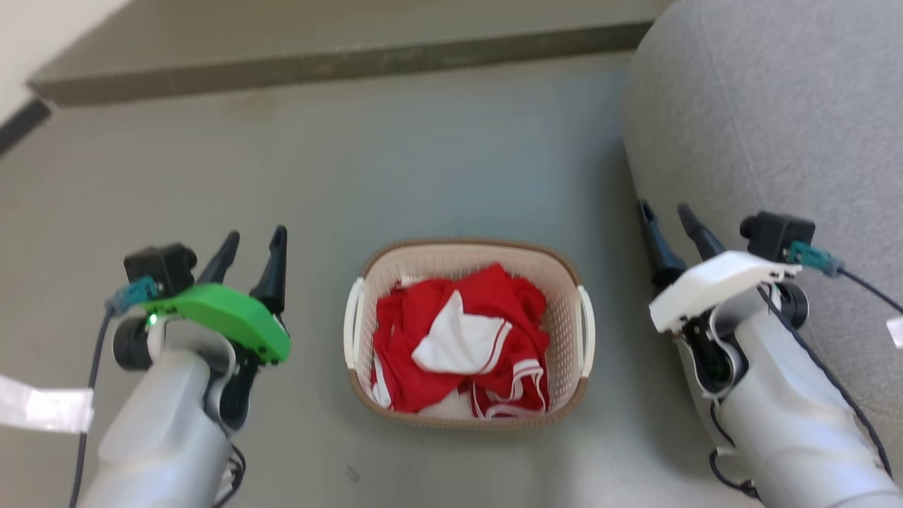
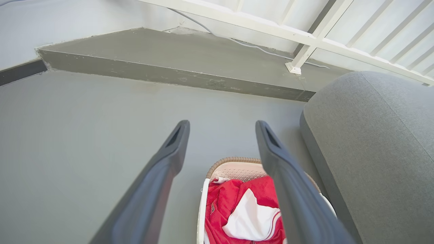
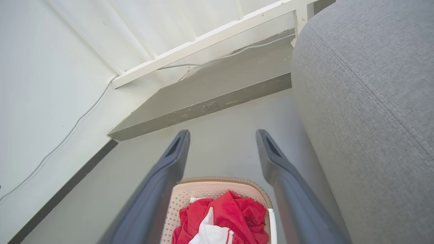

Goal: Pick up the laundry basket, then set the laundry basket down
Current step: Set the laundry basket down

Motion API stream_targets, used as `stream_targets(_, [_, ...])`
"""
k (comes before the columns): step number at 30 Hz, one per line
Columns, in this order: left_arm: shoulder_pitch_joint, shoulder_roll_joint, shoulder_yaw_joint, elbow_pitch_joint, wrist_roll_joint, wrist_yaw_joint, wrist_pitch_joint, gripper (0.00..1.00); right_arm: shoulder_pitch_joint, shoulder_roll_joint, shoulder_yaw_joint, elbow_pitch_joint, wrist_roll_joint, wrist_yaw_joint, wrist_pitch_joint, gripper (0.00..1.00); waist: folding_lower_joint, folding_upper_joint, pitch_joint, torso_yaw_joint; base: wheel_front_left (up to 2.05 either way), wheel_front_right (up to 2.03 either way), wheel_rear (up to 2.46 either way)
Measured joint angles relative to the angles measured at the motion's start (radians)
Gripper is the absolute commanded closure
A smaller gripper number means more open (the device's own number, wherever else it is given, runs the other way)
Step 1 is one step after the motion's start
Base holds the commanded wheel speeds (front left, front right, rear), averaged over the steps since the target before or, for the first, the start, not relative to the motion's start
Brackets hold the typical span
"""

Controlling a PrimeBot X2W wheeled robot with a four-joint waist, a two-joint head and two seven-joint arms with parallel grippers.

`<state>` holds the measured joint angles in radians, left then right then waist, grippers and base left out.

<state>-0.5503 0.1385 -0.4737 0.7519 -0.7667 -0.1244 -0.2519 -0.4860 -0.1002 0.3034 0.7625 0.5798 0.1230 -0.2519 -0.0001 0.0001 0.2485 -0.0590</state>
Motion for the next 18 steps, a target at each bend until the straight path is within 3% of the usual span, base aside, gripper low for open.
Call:
stream_targets(8, [0.097, -0.023, 0.060, -0.102, 0.049, 0.003, 0.000, 0.00, 0.091, -0.016, -0.041, -0.087, -0.036, 0.000, 0.000, 0.00, 0.0000, 0.0000, -0.104, 0.003, 0.00, 0.00, 0.00])
stream_targets(18, [0.173, -0.023, 0.139, -0.217, 0.119, 0.034, 0.000, 0.00, 0.139, -0.026, -0.075, -0.204, -0.108, 0.000, 0.000, 0.00, 0.0000, 0.0000, -0.149, 0.011, 0.00, 0.00, 0.00])
